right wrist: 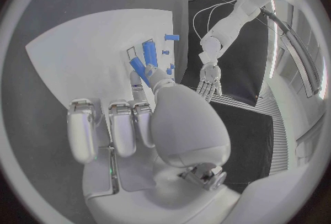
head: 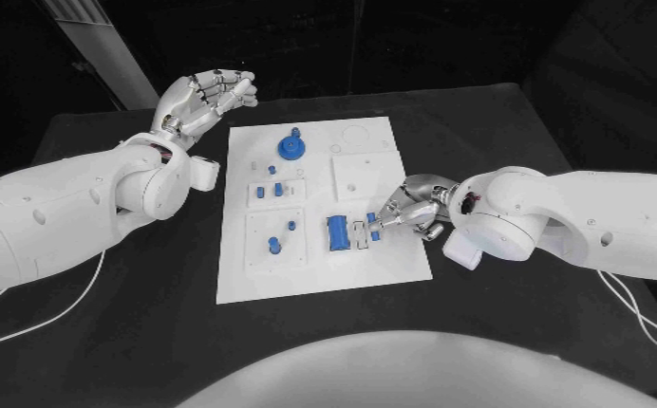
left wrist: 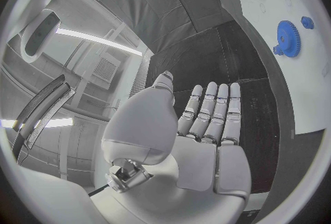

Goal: Assemble the parts on the task board

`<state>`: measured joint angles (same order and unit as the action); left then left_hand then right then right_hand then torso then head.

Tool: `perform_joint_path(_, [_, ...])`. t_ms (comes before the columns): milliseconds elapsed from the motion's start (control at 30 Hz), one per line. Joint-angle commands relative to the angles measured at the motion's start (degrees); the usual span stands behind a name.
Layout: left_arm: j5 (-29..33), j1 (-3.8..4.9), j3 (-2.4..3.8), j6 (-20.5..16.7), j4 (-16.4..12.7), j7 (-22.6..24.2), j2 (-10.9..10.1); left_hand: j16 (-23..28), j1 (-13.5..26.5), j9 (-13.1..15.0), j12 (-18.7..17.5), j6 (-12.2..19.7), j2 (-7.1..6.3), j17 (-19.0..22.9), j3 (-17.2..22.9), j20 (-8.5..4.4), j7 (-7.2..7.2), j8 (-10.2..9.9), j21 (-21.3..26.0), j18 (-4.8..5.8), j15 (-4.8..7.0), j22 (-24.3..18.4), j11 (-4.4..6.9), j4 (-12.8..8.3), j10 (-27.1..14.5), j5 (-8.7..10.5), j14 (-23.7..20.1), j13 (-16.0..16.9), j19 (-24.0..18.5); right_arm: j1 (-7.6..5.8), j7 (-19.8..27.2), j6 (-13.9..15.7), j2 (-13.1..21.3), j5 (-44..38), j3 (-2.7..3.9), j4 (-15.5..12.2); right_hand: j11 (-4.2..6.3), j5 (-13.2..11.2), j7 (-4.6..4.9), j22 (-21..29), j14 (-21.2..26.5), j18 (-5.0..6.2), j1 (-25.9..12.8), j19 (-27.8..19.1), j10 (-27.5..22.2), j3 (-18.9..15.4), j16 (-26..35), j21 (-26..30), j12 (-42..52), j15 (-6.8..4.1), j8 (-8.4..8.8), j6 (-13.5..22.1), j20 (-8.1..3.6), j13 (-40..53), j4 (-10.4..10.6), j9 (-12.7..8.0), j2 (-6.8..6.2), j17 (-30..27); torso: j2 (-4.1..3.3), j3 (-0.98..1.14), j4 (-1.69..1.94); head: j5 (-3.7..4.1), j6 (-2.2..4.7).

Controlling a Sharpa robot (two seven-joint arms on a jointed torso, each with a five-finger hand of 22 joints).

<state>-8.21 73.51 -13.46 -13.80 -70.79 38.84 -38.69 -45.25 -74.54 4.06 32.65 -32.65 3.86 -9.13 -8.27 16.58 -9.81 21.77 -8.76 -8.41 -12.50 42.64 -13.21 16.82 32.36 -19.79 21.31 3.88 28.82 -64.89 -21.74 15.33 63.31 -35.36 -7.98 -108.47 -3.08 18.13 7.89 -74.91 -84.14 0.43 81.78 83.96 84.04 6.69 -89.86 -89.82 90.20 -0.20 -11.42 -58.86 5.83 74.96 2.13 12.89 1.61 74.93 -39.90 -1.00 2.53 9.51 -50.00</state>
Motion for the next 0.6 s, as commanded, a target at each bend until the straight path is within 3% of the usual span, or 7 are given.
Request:
perform_joint_path(33, [0.14, 0.08, 0.04, 0.62, 0.03, 6.8, 0.09, -0.36, 0.01, -0.08, 0.37, 0.3, 0.38, 0.08, -0.4, -0.03, -5.71, 0.25, 0.34, 1.12, -0.12, -0.07, -0.12, -0.09, -0.34, -0.29, -0.33, -0.07, 0.13, -0.06, -2.09, -4.83, -0.32, 6.91, 0.0, 0.27, -0.16, -0.27, -0.99, -15.09, -5.86, -0.43, -0.64, 6.04, 5.96, 0.01, -0.14, -0.18, -0.2, 0.31, 0.42, -1.49, 0.42, 15.04, 0.36, -0.05, 0.08, 15.07, 0.01, 0.03, 0.01, -0.01, 0.0])
perform_joint_path(233, [0.14, 0.07, 0.04, 0.64, 0.05, 6.78, 0.1, -0.36, 0.01, -0.08, 0.37, 0.3, 0.38, 0.08, -0.4, -0.03, -5.71, 0.25, 0.34, 1.12, -0.12, -0.07, -0.12, -0.09, -0.34, -0.29, -0.33, -0.07, 0.13, -0.06, -4.48, -6.45, -1.04, 7.79, 0.0, 0.97, -0.11, -0.66, -1.06, -15.09, -5.86, -0.43, -1.03, 6.04, 5.96, 0.01, -0.14, -0.18, -0.2, 0.28, 0.64, -1.65, 0.41, 15.04, 0.48, -0.2, 0.1, 15.07, 0.02, 0.04, 0.03, -0.03, 0.0])
perform_joint_path(600, [0.14, 0.04, 0.04, 0.73, 0.08, 6.78, 0.09, -0.48, -0.02, -0.08, 0.56, 0.34, 0.43, 0.24, -0.5, -0.04, -5.7, 0.38, 0.35, 1.13, -0.11, -0.1, -0.1, -0.09, -0.24, -0.34, -0.35, -0.05, 0.12, -0.06, -6.39, -5.49, -2.16, 7.49, 0.0, 2.39, -0.01, -1.27, -1.15, -15.09, -5.86, -0.43, -1.89, 6.04, 5.96, -0.05, -0.14, -0.18, -0.2, 0.21, 0.97, -2.12, 0.37, 15.04, 0.81, -0.44, 0.14, 15.07, 0.04, 0.07, -0.05, -0.28, 0.0])
